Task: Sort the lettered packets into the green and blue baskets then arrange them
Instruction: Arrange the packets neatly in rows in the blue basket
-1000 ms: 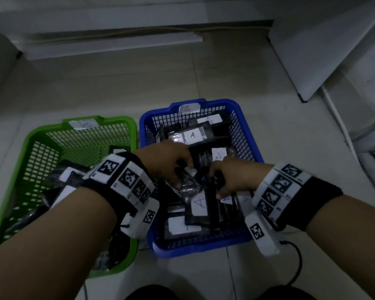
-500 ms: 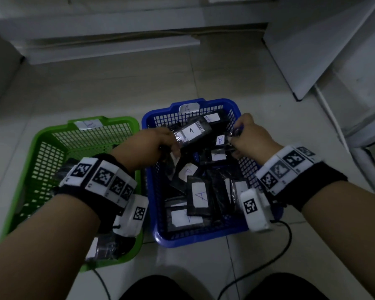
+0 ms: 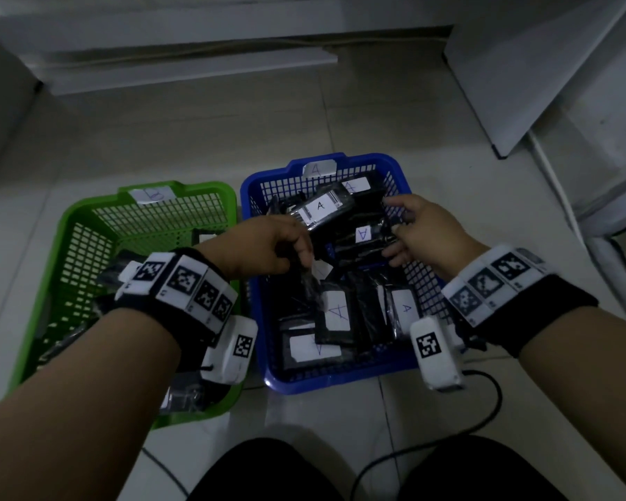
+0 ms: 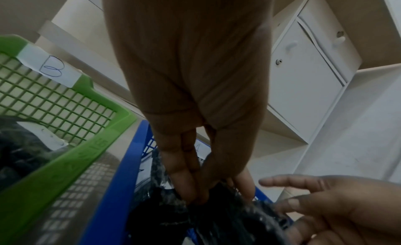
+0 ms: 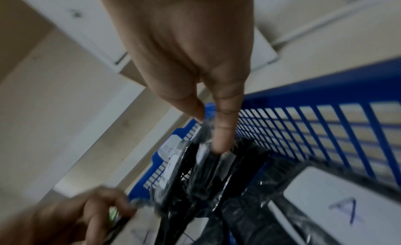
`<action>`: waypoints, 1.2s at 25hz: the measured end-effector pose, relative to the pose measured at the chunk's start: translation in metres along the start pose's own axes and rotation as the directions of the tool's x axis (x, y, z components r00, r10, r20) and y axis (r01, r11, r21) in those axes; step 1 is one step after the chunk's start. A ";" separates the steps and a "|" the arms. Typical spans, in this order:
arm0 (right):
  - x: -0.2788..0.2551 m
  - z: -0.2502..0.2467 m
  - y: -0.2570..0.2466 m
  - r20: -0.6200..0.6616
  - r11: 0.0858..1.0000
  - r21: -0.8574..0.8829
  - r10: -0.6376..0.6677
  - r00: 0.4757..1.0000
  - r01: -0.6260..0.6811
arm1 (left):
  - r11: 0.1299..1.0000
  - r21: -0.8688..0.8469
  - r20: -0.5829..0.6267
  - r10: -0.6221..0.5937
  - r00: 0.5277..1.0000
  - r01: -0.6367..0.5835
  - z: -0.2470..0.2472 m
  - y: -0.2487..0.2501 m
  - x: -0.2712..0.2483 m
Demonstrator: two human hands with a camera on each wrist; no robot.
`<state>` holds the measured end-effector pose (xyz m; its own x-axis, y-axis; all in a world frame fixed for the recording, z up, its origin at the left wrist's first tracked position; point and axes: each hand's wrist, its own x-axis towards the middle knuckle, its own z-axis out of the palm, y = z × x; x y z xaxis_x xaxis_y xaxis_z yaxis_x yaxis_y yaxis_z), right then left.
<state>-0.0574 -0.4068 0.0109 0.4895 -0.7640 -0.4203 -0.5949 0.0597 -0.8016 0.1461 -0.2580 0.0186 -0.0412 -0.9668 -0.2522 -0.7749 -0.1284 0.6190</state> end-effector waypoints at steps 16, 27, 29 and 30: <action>-0.011 0.020 0.007 0.501 0.244 -0.864 0.324 0.803 0.441 | 0.951 0.301 0.260 -0.147 0.954 0.065 0.035 0.004 0.012; -0.033 0.046 0.000 0.427 0.645 -0.717 0.109 0.898 0.263 | 0.957 0.273 0.141 -0.143 0.980 0.101 0.038 0.009 0.002; -0.035 0.054 0.004 0.441 0.672 -0.693 0.106 0.891 0.263 | 0.963 0.237 0.106 -0.153 0.983 0.125 0.038 0.010 -0.001; -0.033 0.052 0.003 0.428 0.707 -0.662 0.083 0.900 0.249 | 0.962 0.236 0.087 -0.162 0.983 0.138 0.037 0.010 -0.002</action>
<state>-0.0424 -0.3478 0.0008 0.6640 -0.4081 -0.6266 -0.7205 -0.5734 -0.3901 0.1152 -0.2491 -0.0026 0.0306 -0.9102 -0.4131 -0.9000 -0.2048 0.3847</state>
